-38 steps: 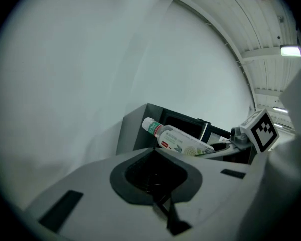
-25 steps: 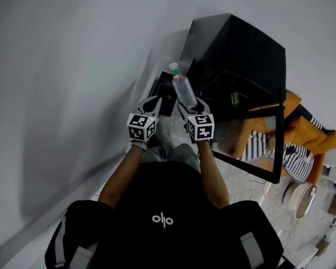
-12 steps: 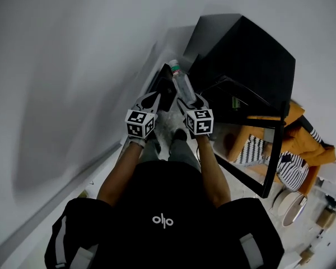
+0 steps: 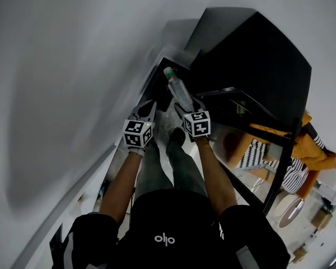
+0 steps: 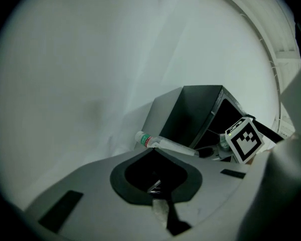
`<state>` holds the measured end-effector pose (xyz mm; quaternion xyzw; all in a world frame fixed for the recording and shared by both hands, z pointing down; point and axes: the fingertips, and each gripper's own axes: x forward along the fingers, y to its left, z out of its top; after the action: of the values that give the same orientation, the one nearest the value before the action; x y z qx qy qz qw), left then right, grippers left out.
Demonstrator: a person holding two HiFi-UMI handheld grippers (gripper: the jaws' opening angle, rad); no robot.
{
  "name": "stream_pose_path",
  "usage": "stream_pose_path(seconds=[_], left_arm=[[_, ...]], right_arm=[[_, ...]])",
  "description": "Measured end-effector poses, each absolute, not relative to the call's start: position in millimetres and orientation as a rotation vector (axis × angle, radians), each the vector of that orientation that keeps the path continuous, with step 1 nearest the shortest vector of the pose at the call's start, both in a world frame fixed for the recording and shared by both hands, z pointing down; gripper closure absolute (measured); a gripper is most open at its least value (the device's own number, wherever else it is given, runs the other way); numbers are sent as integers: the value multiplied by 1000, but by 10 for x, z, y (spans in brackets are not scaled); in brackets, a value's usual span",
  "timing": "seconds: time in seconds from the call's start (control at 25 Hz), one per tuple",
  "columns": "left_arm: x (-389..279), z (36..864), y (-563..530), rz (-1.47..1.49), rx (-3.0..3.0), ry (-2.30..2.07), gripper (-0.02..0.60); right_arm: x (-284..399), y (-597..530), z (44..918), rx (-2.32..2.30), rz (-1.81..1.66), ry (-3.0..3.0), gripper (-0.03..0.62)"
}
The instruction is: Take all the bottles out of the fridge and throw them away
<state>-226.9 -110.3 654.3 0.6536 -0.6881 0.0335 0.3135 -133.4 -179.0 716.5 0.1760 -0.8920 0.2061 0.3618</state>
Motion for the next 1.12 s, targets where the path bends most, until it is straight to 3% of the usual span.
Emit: stream_pose_path(seconds=[0.68,1.12], left_arm=[[-2296,8574,-1012,103,1614,-1750,575],[-2229,8894,-1040,113,1644,-1700,575]], right_arm=[[-1301,-1704,9707,425,629,-2075,281],[-1407,-1692,10268,475,743,-1989,279]])
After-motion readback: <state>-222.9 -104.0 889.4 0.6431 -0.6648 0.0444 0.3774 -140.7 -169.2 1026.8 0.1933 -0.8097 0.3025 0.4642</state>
